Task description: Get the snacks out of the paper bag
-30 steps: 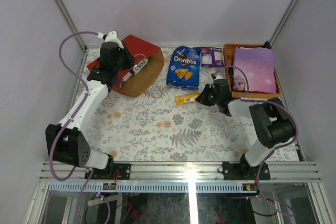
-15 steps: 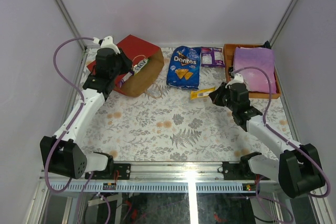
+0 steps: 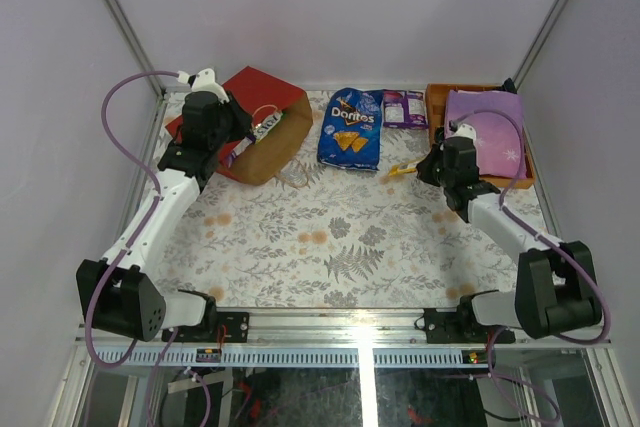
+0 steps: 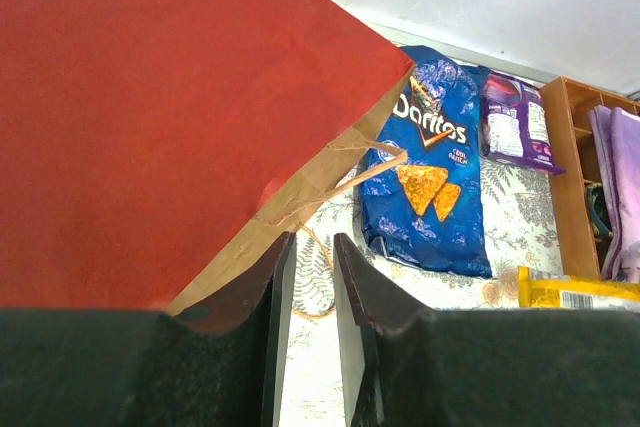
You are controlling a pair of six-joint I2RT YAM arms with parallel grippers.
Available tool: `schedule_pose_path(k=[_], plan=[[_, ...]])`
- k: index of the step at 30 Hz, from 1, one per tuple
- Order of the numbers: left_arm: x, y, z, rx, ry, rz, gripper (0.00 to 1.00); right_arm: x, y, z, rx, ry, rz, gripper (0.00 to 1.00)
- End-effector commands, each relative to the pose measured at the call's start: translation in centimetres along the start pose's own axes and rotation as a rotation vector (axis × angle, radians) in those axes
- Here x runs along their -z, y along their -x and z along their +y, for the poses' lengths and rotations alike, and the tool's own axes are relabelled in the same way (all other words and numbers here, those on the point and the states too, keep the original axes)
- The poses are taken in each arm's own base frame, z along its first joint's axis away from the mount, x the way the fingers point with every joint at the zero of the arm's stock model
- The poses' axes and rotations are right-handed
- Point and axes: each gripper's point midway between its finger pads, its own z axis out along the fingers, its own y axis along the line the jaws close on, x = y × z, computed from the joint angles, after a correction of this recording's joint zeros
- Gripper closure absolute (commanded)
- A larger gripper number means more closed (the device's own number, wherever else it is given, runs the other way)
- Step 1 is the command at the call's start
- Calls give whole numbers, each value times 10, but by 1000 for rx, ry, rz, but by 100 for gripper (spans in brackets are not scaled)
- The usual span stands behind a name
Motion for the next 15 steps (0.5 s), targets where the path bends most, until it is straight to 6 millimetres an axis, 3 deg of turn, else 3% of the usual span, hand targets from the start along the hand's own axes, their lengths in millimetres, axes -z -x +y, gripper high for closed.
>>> schedule_pose_path(k=[1,5,9,12,13,15], plan=[[0,11,-5,-9,-27,-47,79,-26,46,16,34,26,-96,100],[-1,8,-7,-22,-35,-30,79,-60,59,24,73,35,-46,100],[-1,6,-7,-37,-31,-17,79,-93,65,18,79,7,-13,100],[1,7,-6,-47,-19,-21,79,-106,71,14,80,-5,-7,99],[1,6,-6,-48,-17,-21,78,-108,72,14,80,-8,-1,88],[1,6,-7,-49,-17,-17,78,-108,77,17,81,-4,6,49]])
